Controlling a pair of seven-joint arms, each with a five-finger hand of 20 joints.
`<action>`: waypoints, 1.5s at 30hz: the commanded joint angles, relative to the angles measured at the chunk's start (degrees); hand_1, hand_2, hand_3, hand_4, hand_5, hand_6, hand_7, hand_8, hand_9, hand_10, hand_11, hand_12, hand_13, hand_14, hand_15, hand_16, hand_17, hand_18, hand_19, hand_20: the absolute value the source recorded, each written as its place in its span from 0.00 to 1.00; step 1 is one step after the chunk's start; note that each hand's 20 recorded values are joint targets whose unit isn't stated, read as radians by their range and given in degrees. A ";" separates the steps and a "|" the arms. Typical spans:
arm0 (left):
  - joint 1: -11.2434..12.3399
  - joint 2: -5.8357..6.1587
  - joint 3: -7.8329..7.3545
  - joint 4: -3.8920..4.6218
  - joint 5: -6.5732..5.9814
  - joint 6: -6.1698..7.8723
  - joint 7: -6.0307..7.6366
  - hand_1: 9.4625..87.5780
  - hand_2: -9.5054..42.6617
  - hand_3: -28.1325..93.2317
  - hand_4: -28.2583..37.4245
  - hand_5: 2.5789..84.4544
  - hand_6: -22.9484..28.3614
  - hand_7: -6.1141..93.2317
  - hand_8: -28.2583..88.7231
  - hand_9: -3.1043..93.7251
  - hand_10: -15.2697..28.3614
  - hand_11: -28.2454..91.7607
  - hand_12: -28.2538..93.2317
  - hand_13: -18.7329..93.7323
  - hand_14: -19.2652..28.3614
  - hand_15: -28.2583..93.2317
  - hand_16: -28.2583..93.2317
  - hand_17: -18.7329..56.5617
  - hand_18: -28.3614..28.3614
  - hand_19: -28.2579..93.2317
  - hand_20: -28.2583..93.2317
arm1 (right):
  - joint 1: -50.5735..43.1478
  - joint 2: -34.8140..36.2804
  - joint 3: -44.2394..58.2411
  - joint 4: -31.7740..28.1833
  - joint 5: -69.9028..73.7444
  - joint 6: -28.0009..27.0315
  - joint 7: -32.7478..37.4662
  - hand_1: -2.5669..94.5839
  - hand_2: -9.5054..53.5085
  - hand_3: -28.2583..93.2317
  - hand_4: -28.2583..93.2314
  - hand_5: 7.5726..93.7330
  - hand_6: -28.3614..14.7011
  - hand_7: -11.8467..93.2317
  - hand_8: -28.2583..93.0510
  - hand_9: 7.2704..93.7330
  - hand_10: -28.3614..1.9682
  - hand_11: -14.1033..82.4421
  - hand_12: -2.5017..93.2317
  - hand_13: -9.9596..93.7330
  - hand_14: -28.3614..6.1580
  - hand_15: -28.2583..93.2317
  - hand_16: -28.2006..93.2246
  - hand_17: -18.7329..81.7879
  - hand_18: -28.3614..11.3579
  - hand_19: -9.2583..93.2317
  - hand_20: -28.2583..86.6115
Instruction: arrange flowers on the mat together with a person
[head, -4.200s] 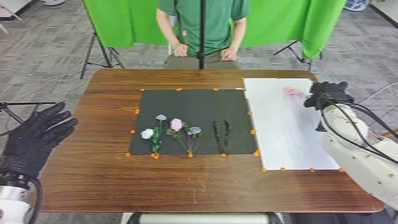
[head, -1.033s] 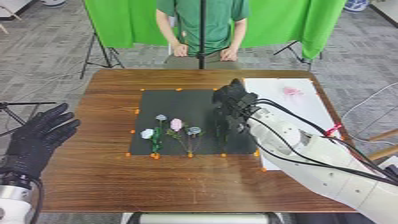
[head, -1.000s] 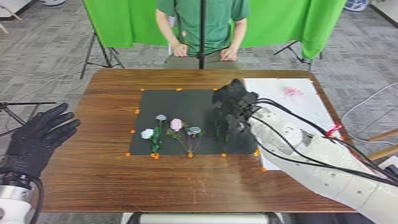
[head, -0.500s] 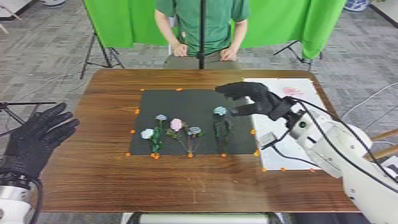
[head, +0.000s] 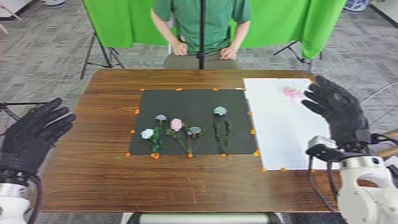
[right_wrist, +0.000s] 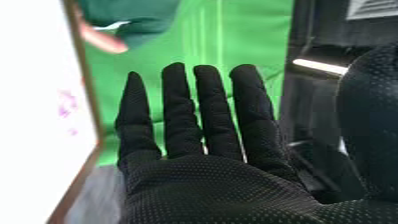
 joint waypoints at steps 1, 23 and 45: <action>0.53 -2.02 1.74 -0.42 0.20 1.02 1.03 0.20 0.19 0.80 0.07 0.44 0.54 0.23 0.19 0.38 0.66 0.42 0.37 0.44 0.74 0.44 0.26 0.18 0.89 0.55 0.33 | -5.17 -0.67 1.91 -0.50 -2.79 -6.99 0.75 0.23 0.05 0.93 0.03 0.38 0.59 0.26 0.15 0.37 0.52 0.24 0.26 0.42 0.50 0.31 0.53 0.27 0.22 0.47 0.47; -1.65 -2.24 3.53 1.00 0.74 -0.66 -0.43 0.20 0.19 0.80 0.08 0.44 0.54 0.23 0.19 0.38 0.66 0.42 0.37 0.44 0.74 0.44 0.26 0.18 0.89 0.55 0.33 | -5.93 -2.64 2.88 -1.72 -2.24 -6.10 1.05 0.23 0.05 0.93 0.03 0.37 0.59 0.25 0.15 0.37 0.51 0.24 0.26 0.41 0.50 0.31 0.52 0.26 0.21 0.48 0.48; -1.57 -1.83 2.94 1.10 0.82 -1.29 -1.61 0.20 0.20 0.80 0.07 0.44 0.54 0.23 0.19 0.38 0.66 0.42 0.37 0.44 0.74 0.44 0.26 0.18 0.89 0.55 0.33 | -5.66 -3.34 2.54 -1.26 -2.47 -8.36 1.37 0.23 0.05 0.93 0.03 0.37 0.59 0.26 0.15 0.37 0.51 0.24 0.26 0.41 0.50 0.31 0.53 0.26 0.20 0.49 0.48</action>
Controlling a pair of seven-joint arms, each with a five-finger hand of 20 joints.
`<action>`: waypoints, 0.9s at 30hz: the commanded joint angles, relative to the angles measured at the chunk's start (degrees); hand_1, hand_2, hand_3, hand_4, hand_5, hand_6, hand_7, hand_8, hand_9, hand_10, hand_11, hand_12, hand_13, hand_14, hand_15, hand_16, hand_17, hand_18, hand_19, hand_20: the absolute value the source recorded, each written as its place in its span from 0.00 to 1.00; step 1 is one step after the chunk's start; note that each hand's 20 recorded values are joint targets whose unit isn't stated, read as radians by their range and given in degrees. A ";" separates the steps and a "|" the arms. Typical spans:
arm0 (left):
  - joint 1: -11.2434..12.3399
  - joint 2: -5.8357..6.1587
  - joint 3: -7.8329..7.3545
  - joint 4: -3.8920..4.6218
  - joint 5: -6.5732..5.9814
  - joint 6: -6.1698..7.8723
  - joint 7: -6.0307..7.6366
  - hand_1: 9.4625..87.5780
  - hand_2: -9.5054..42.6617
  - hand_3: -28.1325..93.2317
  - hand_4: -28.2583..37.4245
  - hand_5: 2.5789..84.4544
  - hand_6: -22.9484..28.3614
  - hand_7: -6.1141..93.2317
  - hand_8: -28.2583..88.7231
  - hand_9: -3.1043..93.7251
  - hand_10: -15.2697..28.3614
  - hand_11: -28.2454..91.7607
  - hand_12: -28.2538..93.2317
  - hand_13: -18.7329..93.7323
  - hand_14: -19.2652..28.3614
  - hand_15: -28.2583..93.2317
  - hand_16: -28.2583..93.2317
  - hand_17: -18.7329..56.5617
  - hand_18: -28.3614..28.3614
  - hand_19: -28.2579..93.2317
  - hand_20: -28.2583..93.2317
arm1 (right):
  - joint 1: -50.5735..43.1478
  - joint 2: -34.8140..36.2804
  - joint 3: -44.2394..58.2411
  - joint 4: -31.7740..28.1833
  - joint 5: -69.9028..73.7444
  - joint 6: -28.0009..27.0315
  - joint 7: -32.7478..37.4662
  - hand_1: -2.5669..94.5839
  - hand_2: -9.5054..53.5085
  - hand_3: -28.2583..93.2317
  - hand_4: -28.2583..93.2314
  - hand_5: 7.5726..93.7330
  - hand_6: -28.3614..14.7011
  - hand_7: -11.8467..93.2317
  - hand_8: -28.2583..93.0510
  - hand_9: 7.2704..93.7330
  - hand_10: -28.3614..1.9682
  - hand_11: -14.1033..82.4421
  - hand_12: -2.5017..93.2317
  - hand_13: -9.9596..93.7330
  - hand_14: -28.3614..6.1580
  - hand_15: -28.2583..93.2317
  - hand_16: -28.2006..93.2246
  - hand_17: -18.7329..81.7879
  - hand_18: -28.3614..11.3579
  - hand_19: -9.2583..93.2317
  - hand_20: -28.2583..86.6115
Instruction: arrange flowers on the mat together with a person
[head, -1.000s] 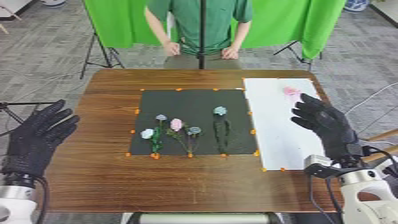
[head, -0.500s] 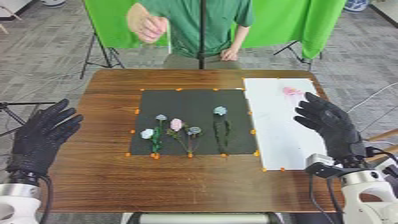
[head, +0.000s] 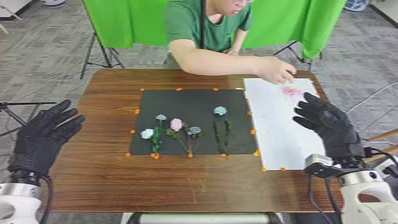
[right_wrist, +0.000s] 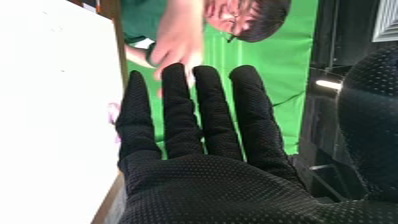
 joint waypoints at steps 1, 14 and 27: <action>0.69 -0.01 -0.20 0.29 0.25 -0.56 -1.09 0.20 0.20 0.80 0.07 0.44 0.54 0.23 0.19 0.38 0.66 0.42 0.37 0.44 0.74 0.44 0.26 0.18 0.89 0.55 0.33 | -0.92 -0.85 0.29 -0.35 -0.33 -0.73 -0.09 0.23 0.05 0.93 0.03 0.37 0.59 0.26 0.15 0.37 0.51 0.24 0.26 0.41 0.49 0.31 0.53 0.26 0.20 0.48 0.48; 0.97 0.63 -0.70 -0.04 0.46 -0.66 -1.06 0.20 0.20 0.80 0.08 0.44 0.54 0.23 0.19 0.38 0.66 0.42 0.37 0.44 0.74 0.44 0.26 0.18 0.89 0.55 0.33 | 0.44 -1.22 -1.24 0.38 -0.30 -0.46 0.58 0.23 0.05 0.94 0.03 0.37 0.59 0.26 0.15 0.37 0.51 0.24 0.26 0.41 0.50 0.32 0.52 0.26 0.20 0.49 0.48; 2.31 0.18 -1.17 -0.50 -0.02 0.23 -0.77 0.20 0.20 0.80 0.07 0.44 0.54 0.23 0.19 0.38 0.66 0.42 0.37 0.44 0.74 0.44 0.26 0.18 0.89 0.55 0.33 | 2.08 -1.55 -2.59 1.07 -0.14 -0.27 1.05 0.23 0.06 0.94 0.03 0.38 0.59 0.26 0.15 0.37 0.51 0.25 0.26 0.41 0.50 0.32 0.52 0.26 0.20 0.49 0.48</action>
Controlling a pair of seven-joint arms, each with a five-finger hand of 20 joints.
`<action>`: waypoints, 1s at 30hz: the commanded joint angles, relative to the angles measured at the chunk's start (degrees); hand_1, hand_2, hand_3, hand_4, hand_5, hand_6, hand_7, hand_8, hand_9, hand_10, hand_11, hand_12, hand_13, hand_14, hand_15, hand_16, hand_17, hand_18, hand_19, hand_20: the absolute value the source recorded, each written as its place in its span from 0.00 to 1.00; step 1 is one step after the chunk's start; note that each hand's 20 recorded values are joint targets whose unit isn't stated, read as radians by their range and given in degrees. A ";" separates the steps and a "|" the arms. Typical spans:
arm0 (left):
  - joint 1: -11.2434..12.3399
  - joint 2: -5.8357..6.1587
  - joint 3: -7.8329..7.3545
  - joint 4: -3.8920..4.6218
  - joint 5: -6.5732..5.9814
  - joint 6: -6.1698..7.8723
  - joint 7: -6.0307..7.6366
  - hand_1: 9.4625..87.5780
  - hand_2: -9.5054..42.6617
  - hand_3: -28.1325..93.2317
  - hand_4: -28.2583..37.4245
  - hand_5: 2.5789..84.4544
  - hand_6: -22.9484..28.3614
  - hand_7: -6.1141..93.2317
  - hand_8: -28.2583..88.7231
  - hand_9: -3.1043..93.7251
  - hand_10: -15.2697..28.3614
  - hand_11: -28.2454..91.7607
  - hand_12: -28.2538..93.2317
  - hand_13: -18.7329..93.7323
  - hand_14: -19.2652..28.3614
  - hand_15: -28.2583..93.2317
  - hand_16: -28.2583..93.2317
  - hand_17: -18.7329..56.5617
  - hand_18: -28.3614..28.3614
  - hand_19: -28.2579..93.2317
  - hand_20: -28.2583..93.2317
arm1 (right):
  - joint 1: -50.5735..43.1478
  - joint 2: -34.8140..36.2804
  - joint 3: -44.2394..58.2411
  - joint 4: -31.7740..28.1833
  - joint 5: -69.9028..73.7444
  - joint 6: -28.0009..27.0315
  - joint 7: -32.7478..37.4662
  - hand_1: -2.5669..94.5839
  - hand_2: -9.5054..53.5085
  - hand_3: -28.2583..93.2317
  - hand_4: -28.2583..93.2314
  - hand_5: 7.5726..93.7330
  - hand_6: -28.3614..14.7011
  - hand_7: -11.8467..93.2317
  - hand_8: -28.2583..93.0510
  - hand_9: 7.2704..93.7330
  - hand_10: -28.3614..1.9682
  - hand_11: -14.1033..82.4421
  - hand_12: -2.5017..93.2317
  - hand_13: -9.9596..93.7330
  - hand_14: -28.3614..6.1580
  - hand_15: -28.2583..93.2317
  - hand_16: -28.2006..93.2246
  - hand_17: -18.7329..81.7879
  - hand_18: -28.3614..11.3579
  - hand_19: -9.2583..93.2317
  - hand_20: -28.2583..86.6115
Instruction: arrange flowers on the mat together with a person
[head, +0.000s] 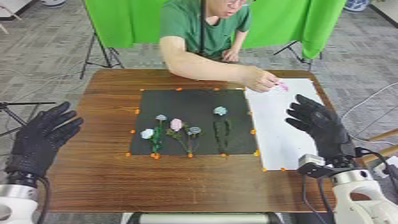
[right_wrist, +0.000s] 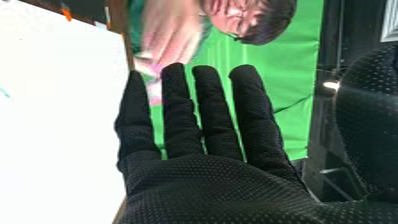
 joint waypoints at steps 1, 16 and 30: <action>1.28 -0.62 -0.24 -0.29 -0.10 0.43 -0.20 0.20 0.20 0.80 0.07 0.44 0.54 0.23 0.19 0.38 0.66 0.42 0.37 0.44 0.74 0.44 0.26 0.18 0.89 0.55 0.33 | 0.26 -0.51 -0.21 -0.03 -0.17 0.44 -0.04 0.24 0.06 0.94 0.03 0.38 0.59 0.26 0.15 0.37 0.51 0.25 0.26 0.41 0.50 0.32 0.52 0.26 0.20 0.49 0.48; -0.64 0.57 0.01 0.33 0.02 -0.10 -0.86 0.20 0.20 0.80 0.07 0.44 0.54 0.23 0.19 0.38 0.66 0.42 0.37 0.44 0.74 0.44 0.26 0.18 0.89 0.55 0.33 | -0.14 -0.34 0.84 -0.66 -0.33 1.88 -0.55 0.24 0.07 0.94 0.03 0.38 0.59 0.26 0.15 0.37 0.51 0.25 0.26 0.41 0.49 0.32 0.52 0.26 0.20 0.49 0.48; 1.20 -0.22 -1.13 -0.06 -0.06 -0.04 -0.63 0.20 0.20 0.80 0.08 0.44 0.54 0.23 0.19 0.38 0.66 0.42 0.37 0.44 0.74 0.44 0.26 0.18 0.89 0.55 0.33 | -0.16 -0.72 0.23 -0.45 -0.30 0.67 -0.90 0.23 0.07 0.94 0.03 0.38 0.59 0.26 0.15 0.37 0.50 0.25 0.26 0.41 0.50 0.32 0.52 0.26 0.20 0.49 0.48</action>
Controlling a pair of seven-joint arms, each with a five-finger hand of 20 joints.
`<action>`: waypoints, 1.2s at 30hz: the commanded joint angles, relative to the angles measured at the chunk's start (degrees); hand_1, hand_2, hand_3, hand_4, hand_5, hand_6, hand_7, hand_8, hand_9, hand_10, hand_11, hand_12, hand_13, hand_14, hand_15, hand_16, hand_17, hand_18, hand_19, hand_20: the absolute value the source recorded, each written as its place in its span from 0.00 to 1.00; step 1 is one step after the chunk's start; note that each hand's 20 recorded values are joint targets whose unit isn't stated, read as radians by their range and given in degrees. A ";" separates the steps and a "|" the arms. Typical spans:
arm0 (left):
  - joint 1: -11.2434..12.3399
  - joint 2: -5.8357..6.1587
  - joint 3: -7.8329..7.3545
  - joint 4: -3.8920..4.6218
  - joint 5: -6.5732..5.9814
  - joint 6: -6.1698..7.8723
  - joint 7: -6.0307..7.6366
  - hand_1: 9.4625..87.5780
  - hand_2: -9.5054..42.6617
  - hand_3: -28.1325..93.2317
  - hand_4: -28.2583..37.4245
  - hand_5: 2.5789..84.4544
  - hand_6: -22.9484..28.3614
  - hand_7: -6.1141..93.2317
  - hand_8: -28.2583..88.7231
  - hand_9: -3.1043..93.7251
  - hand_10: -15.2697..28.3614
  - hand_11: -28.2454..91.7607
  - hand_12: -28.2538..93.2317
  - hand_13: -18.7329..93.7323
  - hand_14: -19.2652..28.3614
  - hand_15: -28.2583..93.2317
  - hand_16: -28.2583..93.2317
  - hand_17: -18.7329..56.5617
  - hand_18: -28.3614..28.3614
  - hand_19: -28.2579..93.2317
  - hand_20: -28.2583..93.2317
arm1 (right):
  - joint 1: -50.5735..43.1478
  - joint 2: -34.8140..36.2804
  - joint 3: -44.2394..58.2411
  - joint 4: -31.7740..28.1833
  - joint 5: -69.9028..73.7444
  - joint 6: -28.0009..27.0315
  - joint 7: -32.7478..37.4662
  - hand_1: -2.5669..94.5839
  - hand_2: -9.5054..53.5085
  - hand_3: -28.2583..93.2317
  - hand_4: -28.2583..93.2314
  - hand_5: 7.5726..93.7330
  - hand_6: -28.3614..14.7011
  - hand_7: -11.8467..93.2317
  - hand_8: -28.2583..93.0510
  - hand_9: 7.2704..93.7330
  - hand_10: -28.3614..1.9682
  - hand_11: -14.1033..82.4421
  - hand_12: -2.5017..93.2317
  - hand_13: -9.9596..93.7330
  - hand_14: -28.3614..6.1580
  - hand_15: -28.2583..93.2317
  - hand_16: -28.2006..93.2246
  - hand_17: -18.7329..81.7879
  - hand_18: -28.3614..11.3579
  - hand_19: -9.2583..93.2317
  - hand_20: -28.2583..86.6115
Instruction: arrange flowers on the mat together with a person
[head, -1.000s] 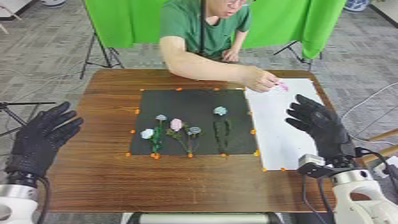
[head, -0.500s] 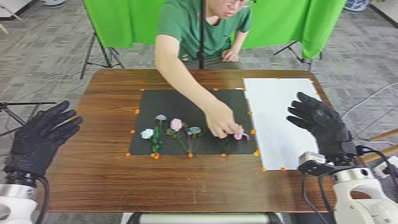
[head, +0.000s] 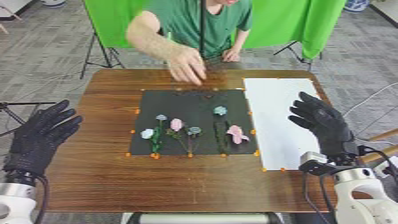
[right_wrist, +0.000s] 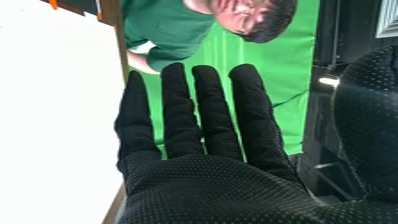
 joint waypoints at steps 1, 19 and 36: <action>1.86 -0.92 -0.70 -0.22 0.13 -0.02 -0.60 0.20 0.20 0.80 0.08 0.44 0.54 0.23 0.19 0.38 0.66 0.42 0.37 0.44 0.74 0.44 0.26 0.18 0.89 0.55 0.33 | -0.74 -0.56 -0.01 -0.42 -0.46 -0.33 -0.44 0.23 0.07 0.94 0.03 0.38 0.59 0.26 0.15 0.37 0.50 0.25 0.26 0.41 0.50 0.32 0.52 0.26 0.20 0.49 0.48; 0.89 -0.66 0.16 0.34 -0.14 0.20 -0.29 0.20 0.20 0.80 0.08 0.44 0.54 0.23 0.19 0.38 0.66 0.42 0.37 0.44 0.74 0.44 0.26 0.18 0.89 0.55 0.33 | -0.92 -0.76 -0.30 -0.20 1.31 -0.33 -1.80 0.22 0.08 0.94 0.03 0.37 0.59 0.26 0.15 0.37 0.50 0.24 0.26 0.41 0.49 0.32 0.52 0.26 0.20 0.49 0.48; -0.44 -0.92 2.76 0.49 0.13 0.88 0.47 0.21 0.19 0.79 0.08 0.44 0.54 0.22 0.19 0.37 0.66 0.41 0.37 0.45 0.74 0.46 0.27 0.23 0.91 0.65 0.38 | -0.37 -0.44 0.70 -0.13 1.78 -0.17 -1.10 0.23 0.08 0.94 0.03 0.37 0.59 0.26 0.15 0.37 0.49 0.25 0.26 0.42 0.48 0.34 0.51 0.26 0.20 0.50 0.48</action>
